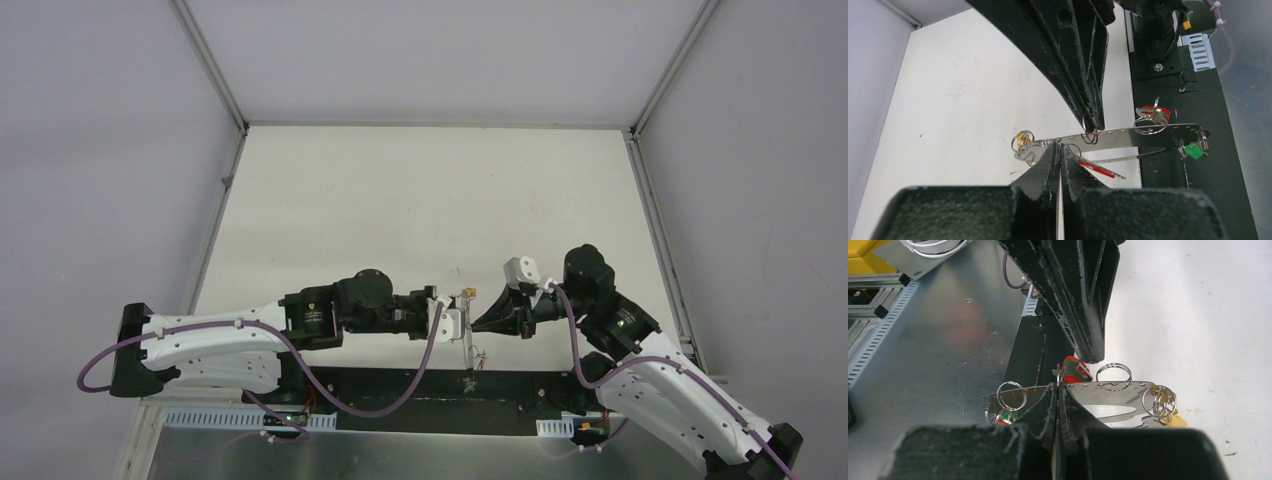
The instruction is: Put the keys on the keyring
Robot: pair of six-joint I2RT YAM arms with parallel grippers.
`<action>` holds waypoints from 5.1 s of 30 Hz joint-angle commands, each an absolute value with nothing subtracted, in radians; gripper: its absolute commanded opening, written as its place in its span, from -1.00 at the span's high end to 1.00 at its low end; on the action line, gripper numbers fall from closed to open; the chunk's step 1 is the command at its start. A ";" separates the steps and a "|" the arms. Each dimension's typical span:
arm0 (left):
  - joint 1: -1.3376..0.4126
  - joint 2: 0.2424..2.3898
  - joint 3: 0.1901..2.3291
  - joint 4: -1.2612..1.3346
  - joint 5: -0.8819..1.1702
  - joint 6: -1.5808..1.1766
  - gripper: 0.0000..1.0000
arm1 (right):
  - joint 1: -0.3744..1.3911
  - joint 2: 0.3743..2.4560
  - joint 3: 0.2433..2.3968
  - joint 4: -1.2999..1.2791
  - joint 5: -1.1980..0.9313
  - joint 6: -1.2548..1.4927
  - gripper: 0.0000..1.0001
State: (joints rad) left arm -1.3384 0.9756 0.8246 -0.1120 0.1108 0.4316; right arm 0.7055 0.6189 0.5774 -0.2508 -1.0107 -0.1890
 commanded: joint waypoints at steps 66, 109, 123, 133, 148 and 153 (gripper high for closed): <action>-1.464 0.988 0.880 -0.135 -0.019 0.539 1.00 | 0.706 0.671 0.634 -0.221 -0.972 -0.141 1.00; -1.483 0.855 0.726 0.009 -0.130 0.292 0.14 | 0.707 0.613 0.584 -0.097 -1.007 -0.103 1.00; -1.461 0.881 0.725 0.098 -0.110 0.006 0.38 | 0.706 0.597 0.569 -0.069 -1.027 -0.092 1.00; -1.359 0.910 0.744 0.090 0.040 -0.109 0.43 | 0.705 0.601 0.574 -0.069 -1.028 -0.094 1.00; -1.314 0.963 0.775 0.115 0.176 -0.120 0.60 | 0.705 0.603 0.574 -0.070 -1.024 -0.095 1.00; -1.311 0.953 0.773 0.114 0.153 -0.118 0.80 | 0.706 0.602 0.571 -0.069 -1.018 -0.094 1.00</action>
